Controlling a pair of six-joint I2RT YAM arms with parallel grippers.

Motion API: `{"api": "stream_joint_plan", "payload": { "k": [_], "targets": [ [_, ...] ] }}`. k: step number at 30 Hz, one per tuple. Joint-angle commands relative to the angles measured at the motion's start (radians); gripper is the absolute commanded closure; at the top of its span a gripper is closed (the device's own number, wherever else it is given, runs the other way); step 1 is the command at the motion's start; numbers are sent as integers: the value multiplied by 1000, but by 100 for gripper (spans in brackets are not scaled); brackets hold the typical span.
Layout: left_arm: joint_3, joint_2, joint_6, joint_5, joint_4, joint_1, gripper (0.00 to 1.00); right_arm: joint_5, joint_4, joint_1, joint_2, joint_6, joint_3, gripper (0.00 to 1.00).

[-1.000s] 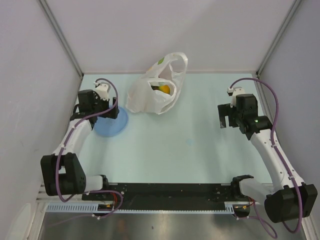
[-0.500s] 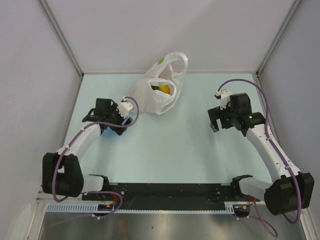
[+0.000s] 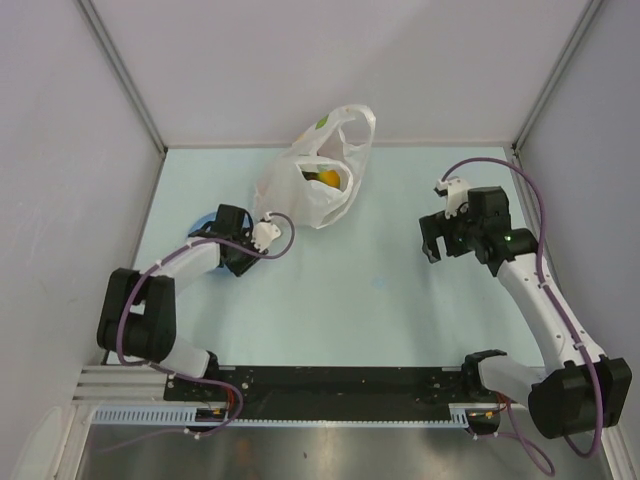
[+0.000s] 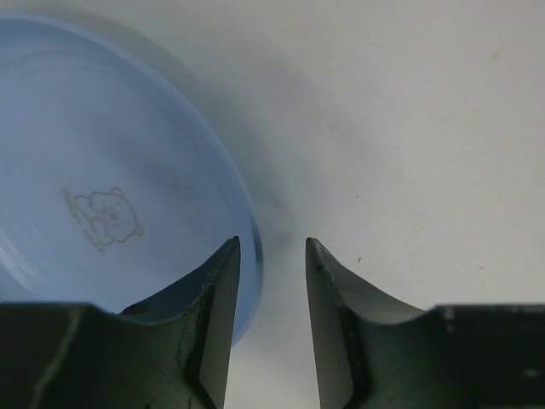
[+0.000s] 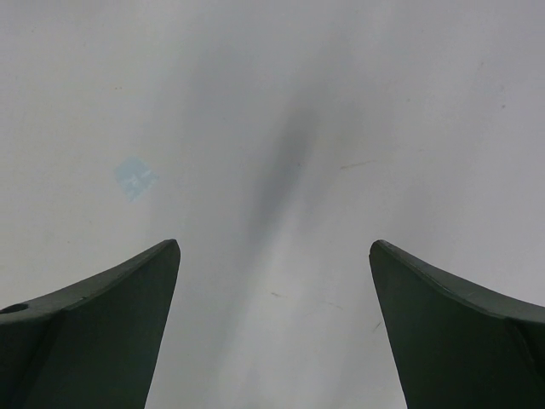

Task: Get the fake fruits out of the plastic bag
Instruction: Move the plate to the center of the board.

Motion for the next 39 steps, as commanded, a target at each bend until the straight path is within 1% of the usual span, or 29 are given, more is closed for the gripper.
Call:
{"api": "stream_joint_plan", "payload": {
  "k": [1, 3, 6, 10, 11, 16, 19, 21, 22, 24, 25, 26, 27, 28, 29, 30, 31, 33, 34, 36, 37, 38, 39],
  "targets": [
    [44, 48, 9, -6, 25, 1, 59, -30, 1, -13, -35, -3, -14, 1],
    [36, 57, 6, -14, 47, 1, 61, -28, 4, -21, -37, -3, -21, 1],
    [27, 69, 12, -18, 48, 1, 71, -42, 12, -27, -28, 4, -30, 1],
    [10, 62, 23, -4, 36, -2, 75, -63, 21, -33, -15, 12, -33, 2],
    [5, 51, 25, 6, 28, -2, 79, -70, 21, -34, -12, 14, -33, 2],
    [-48, 11, 74, 48, 10, -25, 87, -76, 35, -34, 11, 15, -31, 2],
    [-73, -27, 123, 111, -48, -60, 92, -82, 32, -36, 14, 14, -33, 3],
    [-91, -61, 156, 152, -108, -112, 92, -83, 25, -34, 17, 14, -33, 3],
    [-100, -73, 163, 160, -127, -159, 92, -86, 25, -36, 18, 14, -33, 3],
    [-117, -95, 163, 183, -137, -215, 92, -87, 25, -36, 18, 12, -34, 3],
    [-119, -96, 160, 187, -153, -274, 92, -87, 25, -36, 20, 11, -34, 3],
    [-119, -96, 149, 195, -163, -305, 92, -83, 22, -36, 20, 6, -34, 3],
    [-110, -93, 144, 204, -174, -334, 92, -80, 21, -35, 20, 3, -34, 3],
    [-102, -90, 137, 227, -194, -391, 92, -74, 16, -34, 20, 0, -34, 3],
    [-93, -90, 127, 244, -208, -416, 92, -71, 12, -34, 21, -6, -34, 3],
    [-82, -90, 124, 267, -222, -442, 92, -70, 7, -34, 21, -6, -34, 3],
    [-61, -92, 124, 308, -235, -492, 93, -62, 5, -34, 21, -8, -34, 3],
    [-33, -89, 123, 333, -230, -549, 93, -63, -7, -34, 20, -14, -34, 4],
    [-28, -81, 126, 344, -195, -606, 94, -67, -10, -34, 23, -16, -33, 4],
    [5, -28, 124, 356, -144, -660, 95, -79, 1, -33, 35, -11, -37, 3],
    [30, 2, 120, 368, -130, -714, 96, -77, 7, -30, 37, -9, -37, 4],
    [62, 76, 111, 393, -136, -742, 95, -74, 22, -30, 38, -8, -36, 4],
    [126, 107, 103, 404, -147, -768, 95, -67, 28, -27, 41, -11, -37, 3]
  ]
}}
